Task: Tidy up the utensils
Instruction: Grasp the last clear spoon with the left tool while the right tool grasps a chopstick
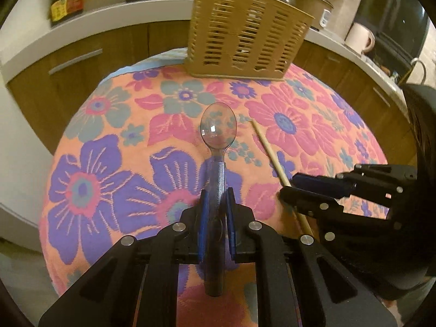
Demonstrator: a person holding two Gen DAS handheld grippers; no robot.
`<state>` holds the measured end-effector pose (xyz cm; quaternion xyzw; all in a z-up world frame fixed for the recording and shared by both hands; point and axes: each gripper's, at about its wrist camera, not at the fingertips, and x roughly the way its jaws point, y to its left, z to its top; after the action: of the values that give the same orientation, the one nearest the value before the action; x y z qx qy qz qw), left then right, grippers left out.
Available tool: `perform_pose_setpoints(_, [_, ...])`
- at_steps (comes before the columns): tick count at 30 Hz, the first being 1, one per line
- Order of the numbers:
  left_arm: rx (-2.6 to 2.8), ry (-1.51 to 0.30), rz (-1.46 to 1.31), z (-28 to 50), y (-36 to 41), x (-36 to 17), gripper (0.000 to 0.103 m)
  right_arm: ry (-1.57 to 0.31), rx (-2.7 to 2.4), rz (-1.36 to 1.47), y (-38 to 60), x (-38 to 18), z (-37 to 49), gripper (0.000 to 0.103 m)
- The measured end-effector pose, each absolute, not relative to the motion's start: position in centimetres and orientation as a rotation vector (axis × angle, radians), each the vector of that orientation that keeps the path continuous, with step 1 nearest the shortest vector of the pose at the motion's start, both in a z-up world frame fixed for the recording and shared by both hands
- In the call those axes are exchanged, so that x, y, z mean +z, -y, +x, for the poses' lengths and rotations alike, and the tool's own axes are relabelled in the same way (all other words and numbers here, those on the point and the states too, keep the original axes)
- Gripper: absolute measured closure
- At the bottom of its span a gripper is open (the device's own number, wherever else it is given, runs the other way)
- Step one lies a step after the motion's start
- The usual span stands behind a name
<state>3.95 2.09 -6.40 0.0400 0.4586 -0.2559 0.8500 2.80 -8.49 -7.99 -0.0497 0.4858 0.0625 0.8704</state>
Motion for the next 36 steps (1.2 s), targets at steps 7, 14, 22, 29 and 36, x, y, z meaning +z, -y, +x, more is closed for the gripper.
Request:
perform_pose_setpoints(7, [-0.546, -0.979, 0.067, 4.7, -0.6, -6.7, 0.092, -1.002, 0.071, -0.012, 13.5, -6.5, 2.1, 0.099])
perform_pose_setpoints(14, [-0.511, -0.971, 0.153, 4.4, 2.2, -6.9, 0.092, -1.028, 0.033, 0.022, 19.7, -6.0, 1.3, 0.099])
perform_pose_setpoints(22, [-0.514, -0.983, 0.181, 4.3, 2.7, -6.8, 0.092, -1.079, 0.081, 0.030, 21.7, -7.4, 1.0, 0.099])
perform_pose_setpoints(29, [-0.546, -0.978, 0.191, 4.6, 2.2, -6.6, 0.076, -1.104, 0.103, 0.065, 21.8, -7.7, 1.3, 0.095])
perform_pose_setpoints(36, [-0.607, -1.010, 0.234, 5.8, 2.3, -6.4, 0.058, -1.166, 0.112, 0.214, 23.0, -7.6, 2.2, 0.093])
